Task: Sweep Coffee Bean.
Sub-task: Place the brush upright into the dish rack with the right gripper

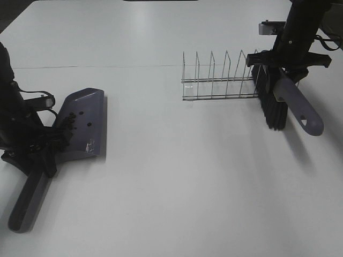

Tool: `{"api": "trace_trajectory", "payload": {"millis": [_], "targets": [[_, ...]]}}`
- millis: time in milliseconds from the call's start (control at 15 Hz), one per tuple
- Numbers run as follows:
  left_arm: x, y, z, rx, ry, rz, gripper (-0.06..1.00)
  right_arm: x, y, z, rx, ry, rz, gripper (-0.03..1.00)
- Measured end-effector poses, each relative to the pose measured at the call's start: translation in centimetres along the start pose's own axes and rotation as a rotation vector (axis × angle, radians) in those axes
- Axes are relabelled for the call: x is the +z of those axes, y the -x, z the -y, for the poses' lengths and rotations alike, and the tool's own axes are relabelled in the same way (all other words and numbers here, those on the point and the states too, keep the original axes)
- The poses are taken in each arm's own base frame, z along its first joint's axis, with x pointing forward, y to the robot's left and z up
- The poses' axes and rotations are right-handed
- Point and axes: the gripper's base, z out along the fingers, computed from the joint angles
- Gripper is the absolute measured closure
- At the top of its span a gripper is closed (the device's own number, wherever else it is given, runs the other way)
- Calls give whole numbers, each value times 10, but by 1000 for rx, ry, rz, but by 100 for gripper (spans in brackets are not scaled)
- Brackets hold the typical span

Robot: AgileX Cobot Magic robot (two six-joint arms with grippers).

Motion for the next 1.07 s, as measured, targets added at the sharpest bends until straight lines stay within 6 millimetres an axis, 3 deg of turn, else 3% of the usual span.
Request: {"api": "trace_trajectory", "payload": {"millis": [267, 600, 933, 1000, 1067], "targets": [[0, 0, 0, -2, -3, -1, 60, -15, 11, 0, -11, 14, 67, 66], [0, 0, 0, -2, -3, -1, 60, 7, 10, 0, -20, 15, 16, 66], [0, -1, 0, -2, -4, -6, 61, 6, 10, -3, -28, 48, 14, 66], [0, -1, 0, -2, -5, -15, 61, 7, 10, -4, -34, 64, 12, 60], [0, -2, 1, -2, -6, -23, 61, 9, 10, -6, -39, 84, 6, 34]]}}
